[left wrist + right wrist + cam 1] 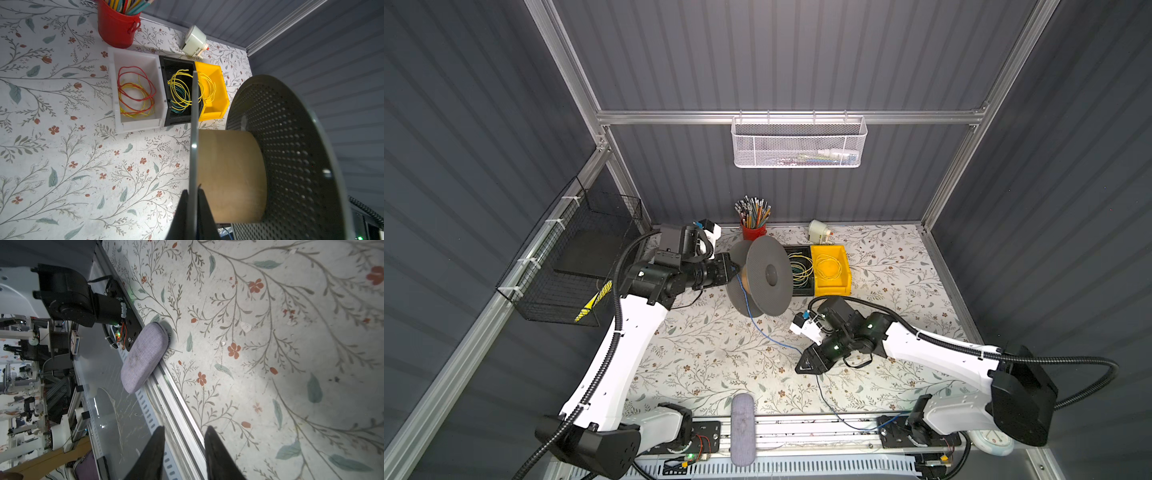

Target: Wrap the cables

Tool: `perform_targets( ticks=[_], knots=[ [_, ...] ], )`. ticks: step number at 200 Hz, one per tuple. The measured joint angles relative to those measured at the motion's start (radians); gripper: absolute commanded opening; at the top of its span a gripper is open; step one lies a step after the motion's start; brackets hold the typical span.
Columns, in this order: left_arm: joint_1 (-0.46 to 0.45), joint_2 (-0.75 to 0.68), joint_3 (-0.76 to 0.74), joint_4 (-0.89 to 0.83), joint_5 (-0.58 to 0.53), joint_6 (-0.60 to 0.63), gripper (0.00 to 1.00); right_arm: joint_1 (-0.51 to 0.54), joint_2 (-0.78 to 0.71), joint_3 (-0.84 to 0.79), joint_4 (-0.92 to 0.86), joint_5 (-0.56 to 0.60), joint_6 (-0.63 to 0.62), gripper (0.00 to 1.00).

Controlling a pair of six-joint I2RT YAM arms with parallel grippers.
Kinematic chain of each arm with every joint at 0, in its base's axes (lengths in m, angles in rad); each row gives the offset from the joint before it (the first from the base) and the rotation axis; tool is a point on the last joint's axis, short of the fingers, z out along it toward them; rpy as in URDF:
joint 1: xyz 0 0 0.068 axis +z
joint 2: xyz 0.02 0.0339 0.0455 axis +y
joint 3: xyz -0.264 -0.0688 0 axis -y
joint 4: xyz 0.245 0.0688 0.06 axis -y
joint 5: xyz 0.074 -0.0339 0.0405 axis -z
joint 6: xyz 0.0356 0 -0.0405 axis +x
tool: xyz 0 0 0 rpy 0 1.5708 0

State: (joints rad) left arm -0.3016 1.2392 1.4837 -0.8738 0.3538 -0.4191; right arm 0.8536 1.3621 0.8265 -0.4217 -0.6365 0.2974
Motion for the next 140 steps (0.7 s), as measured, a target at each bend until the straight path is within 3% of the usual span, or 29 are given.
perform_targets(
  ticks=[49,78,117,140],
  knots=[
    [0.038,0.013,0.081,0.013,-0.001,-0.001,0.00,0.000,-0.008,-0.061,0.034,-0.023,0.025,0.35],
    [0.072,0.031,0.116,0.026,0.006,0.000,0.00,0.000,-0.045,-0.096,0.024,-0.012,0.038,0.26],
    [0.139,0.031,0.129,0.004,0.026,0.010,0.00,-0.045,-0.073,-0.096,-0.021,0.021,0.022,0.00],
    [0.161,0.016,0.138,-0.024,0.052,0.029,0.00,-0.143,-0.060,-0.064,-0.067,0.034,-0.003,0.00]
  ],
)
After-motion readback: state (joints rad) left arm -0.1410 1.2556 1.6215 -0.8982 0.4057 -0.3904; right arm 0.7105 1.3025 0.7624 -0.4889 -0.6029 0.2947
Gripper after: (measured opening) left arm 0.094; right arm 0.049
